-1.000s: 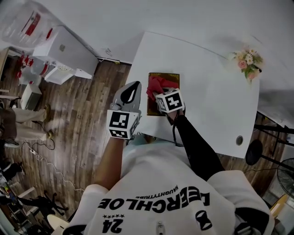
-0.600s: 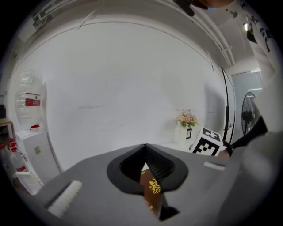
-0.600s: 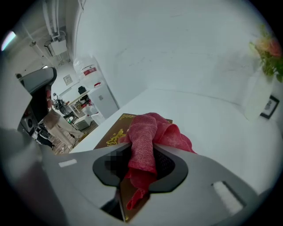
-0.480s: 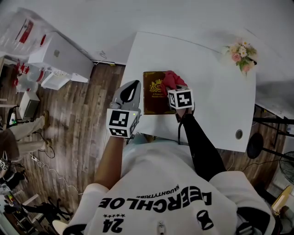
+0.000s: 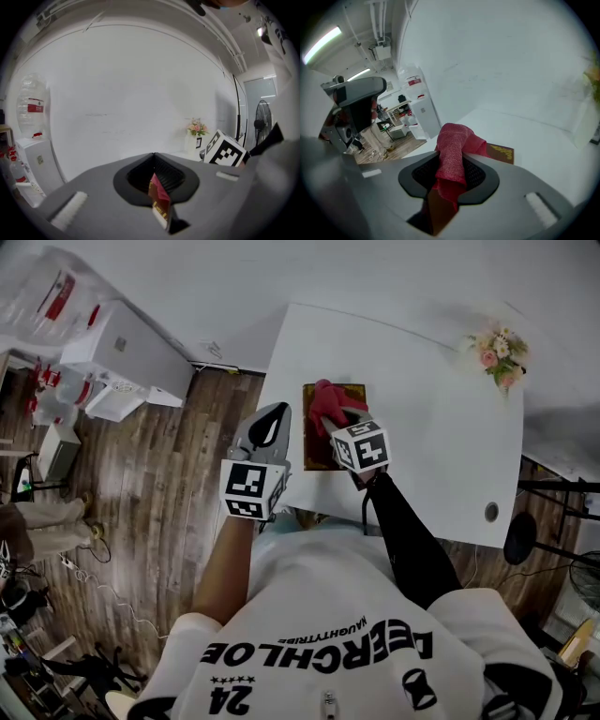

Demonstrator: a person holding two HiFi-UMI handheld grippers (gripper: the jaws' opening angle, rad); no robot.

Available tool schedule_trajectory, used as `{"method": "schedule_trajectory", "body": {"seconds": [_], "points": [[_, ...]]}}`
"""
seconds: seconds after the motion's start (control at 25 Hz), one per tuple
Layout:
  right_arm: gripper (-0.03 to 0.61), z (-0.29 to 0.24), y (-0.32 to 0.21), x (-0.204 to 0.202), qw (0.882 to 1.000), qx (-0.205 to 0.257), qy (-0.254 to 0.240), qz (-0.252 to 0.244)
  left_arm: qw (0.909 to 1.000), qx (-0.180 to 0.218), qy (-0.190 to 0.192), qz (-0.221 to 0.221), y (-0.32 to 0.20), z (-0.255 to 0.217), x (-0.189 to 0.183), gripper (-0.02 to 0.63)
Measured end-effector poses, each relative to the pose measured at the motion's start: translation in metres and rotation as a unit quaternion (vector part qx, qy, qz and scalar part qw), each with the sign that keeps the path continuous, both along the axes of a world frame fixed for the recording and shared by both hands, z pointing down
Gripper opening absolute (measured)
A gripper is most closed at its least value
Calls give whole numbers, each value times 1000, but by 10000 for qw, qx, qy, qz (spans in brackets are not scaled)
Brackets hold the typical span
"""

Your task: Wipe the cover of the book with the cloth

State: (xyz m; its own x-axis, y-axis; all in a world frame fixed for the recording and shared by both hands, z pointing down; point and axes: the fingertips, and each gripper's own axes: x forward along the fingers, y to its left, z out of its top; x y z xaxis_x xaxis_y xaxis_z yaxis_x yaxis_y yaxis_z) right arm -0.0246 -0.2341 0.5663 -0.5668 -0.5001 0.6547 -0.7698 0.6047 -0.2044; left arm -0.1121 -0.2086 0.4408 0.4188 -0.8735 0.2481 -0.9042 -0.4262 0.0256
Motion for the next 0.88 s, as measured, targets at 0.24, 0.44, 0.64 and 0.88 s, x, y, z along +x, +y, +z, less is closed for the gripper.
{"method": "schedule_trajectory", "body": {"seconds": [0.24,0.44,0.64,0.88], "points": [[101,29,48,-57,9951,-752,148,-631,9998,17,72,184,9,-2,-13,57],[101,43,57,-56,9948,-919,401,-168,9988,0,123,464,20,-4,-22,57],[101,43,49,-30,9928,-910,515,591,9973,-12,145,714,28,-4,-31,57],[101,44,40,20,9851,-899,488,1381,9973,-122,135,718,32,5,-40,57]]}}
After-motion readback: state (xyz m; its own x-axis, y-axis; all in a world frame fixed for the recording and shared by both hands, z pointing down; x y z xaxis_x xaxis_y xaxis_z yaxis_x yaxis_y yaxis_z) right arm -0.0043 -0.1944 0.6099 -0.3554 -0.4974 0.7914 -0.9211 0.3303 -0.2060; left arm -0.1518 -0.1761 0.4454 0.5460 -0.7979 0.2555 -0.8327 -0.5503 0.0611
